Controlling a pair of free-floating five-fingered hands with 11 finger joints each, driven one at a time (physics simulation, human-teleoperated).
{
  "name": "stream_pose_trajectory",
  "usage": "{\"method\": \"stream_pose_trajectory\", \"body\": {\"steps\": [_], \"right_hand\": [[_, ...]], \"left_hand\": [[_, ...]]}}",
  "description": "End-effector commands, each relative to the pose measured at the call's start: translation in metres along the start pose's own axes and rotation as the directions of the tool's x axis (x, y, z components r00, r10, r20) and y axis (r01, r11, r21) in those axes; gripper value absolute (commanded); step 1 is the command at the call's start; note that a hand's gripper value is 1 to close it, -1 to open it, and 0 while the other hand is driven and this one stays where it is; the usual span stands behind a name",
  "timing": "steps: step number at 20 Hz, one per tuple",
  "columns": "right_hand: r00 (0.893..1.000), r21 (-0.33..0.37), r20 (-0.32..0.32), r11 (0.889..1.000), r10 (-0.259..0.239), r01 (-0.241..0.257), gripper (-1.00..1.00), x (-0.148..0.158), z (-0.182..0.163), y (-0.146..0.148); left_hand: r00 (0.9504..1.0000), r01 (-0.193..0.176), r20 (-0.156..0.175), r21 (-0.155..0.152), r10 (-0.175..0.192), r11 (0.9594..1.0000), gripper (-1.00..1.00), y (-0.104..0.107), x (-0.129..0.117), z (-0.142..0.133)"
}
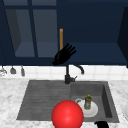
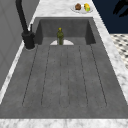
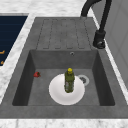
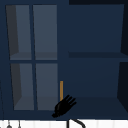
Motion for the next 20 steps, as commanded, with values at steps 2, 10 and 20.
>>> {"method": "stream_pose_trajectory", "body": {"steps": [2,10,20], "right_hand": [[1.0,0.0,0.0,1.0,0.0,0.0,0.0,0.0,0.0,0.0],[1.0,0.0,0.0,1.0,0.0,0.0,0.0,0.0,0.0,0.0],[1.0,0.0,0.0,1.0,0.0,0.0,0.0,0.0,0.0,0.0]], "left_hand": [[0.9887,-0.098,0.117,0.036,0.093,0.9945,-1.0,-0.012,0.0,0.009],[0.9588,-0.187,0.224,0.033,0.175,0.9817,-1.0,-0.036,0.003,0.03],[0.9245,-0.309,0.253,0.058,0.285,0.9494,-1.0,-0.033,-0.014,0.026]]}}
